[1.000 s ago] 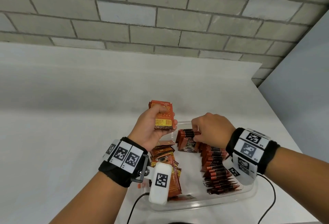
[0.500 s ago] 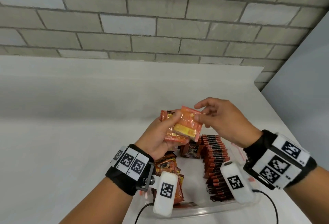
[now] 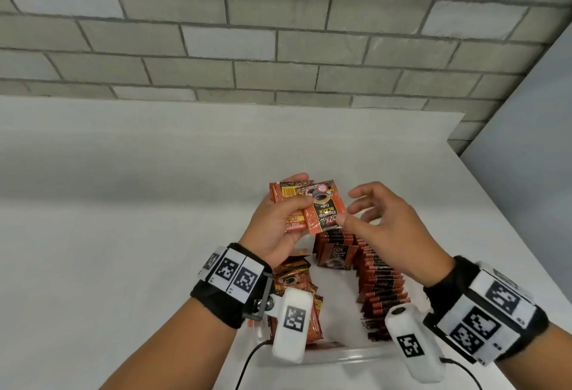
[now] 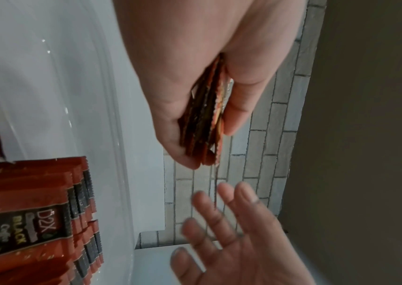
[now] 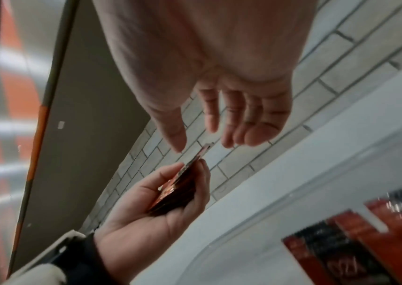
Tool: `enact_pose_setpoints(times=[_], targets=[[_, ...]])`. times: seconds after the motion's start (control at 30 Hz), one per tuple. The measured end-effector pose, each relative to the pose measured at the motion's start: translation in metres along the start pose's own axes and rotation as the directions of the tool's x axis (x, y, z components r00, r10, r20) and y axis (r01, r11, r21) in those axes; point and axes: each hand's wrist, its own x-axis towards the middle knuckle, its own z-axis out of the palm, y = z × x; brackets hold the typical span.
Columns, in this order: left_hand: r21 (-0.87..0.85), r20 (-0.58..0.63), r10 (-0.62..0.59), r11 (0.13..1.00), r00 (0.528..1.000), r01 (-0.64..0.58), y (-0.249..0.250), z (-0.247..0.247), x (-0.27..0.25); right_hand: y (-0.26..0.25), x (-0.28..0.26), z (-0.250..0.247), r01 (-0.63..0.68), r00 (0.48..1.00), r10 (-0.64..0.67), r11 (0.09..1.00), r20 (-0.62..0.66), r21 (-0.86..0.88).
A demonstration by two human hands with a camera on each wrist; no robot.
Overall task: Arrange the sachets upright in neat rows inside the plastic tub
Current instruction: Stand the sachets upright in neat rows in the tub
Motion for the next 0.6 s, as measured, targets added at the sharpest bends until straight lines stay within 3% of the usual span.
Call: enact_pose_setpoints(times=[0.07, 0.13, 0.2, 0.3, 0.47, 0.6], targets=[[0.02, 0.006, 0.0, 1.0, 1.0, 0.0, -0.002, 0.0, -0.001, -0.002, -0.002, 0.006, -0.118, 0.991, 0.109, 0.984, 0.071, 0.135], [0.048, 0.025, -0.007, 0.999, 1.0, 0.006, -0.003, 0.0, -0.003, -0.004, -0.002, 0.009, -0.133, 0.99, 0.117, 0.958, 0.077, 0.254], [0.096, 0.068, -0.034, 0.995, 0.997, 0.027, -0.004, -0.001, -0.007, -0.005, 0.0, 0.006, -0.074, 0.997, 0.071, 0.963, 0.021, 0.259], [0.103, 0.092, -0.08, 0.992, 0.993, 0.071, -0.008, -0.001, -0.011, -0.009, 0.005, 0.005, -0.022, 0.999, 0.01, 0.97, 0.049, 0.243], [0.029, 0.072, 0.008, 1.0, 0.997, -0.01, -0.014, -0.001, -0.011, -0.007, 0.008, 0.007, -0.183, 0.983, 0.168, 0.873, 0.074, 0.452], [-0.005, -0.007, 0.064, 0.998, 0.998, -0.064, -0.013, -0.004, -0.01, -0.002, 0.007, -0.002, -0.126, 0.992, 0.127, 0.901, 0.026, 0.415]])
